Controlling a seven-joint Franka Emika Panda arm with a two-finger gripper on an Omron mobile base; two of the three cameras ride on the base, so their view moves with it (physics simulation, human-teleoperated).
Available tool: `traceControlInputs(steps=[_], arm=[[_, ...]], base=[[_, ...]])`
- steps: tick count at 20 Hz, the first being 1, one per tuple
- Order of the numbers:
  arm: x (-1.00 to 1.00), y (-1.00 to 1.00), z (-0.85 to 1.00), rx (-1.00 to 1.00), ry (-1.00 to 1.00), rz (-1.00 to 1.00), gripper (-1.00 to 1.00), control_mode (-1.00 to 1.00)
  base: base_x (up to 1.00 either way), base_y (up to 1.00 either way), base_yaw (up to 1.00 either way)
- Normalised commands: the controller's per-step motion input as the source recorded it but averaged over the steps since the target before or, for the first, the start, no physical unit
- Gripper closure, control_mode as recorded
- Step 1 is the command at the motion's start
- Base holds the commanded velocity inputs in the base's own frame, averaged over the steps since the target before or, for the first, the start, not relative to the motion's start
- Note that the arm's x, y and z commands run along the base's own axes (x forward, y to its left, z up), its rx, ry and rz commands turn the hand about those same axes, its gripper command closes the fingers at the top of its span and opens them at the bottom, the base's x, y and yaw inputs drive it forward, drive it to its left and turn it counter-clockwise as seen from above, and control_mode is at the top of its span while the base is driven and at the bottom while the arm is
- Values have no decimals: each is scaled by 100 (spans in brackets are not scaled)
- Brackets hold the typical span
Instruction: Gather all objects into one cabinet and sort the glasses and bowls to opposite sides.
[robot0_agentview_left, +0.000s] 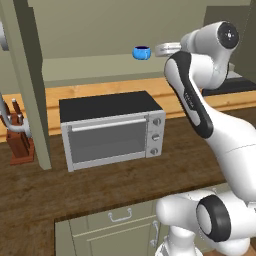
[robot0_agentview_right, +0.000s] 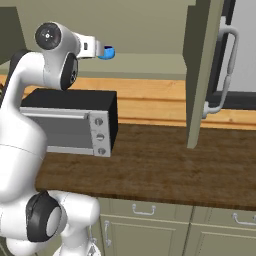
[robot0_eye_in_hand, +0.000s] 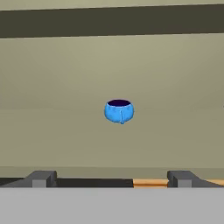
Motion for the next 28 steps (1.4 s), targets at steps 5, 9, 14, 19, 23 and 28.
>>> traceControlInputs(steps=[5,9,14,19,23,28], arm=[[10,-13,-4,0,0,3,-100,-100],[18,-9,-18,0,0,4,-100,-100],[30,-1,-20,0,0,2,-100,-100],[53,-6,0,0,0,0,-100,-100],[60,-5,0,3,0,0,-100,-100],[62,-1,0,0,0,0,-100,-100]], base=[[0,0,0],[0,0,0],[0,0,0],[0,0,0],[0,0,0],[0,0,0]])
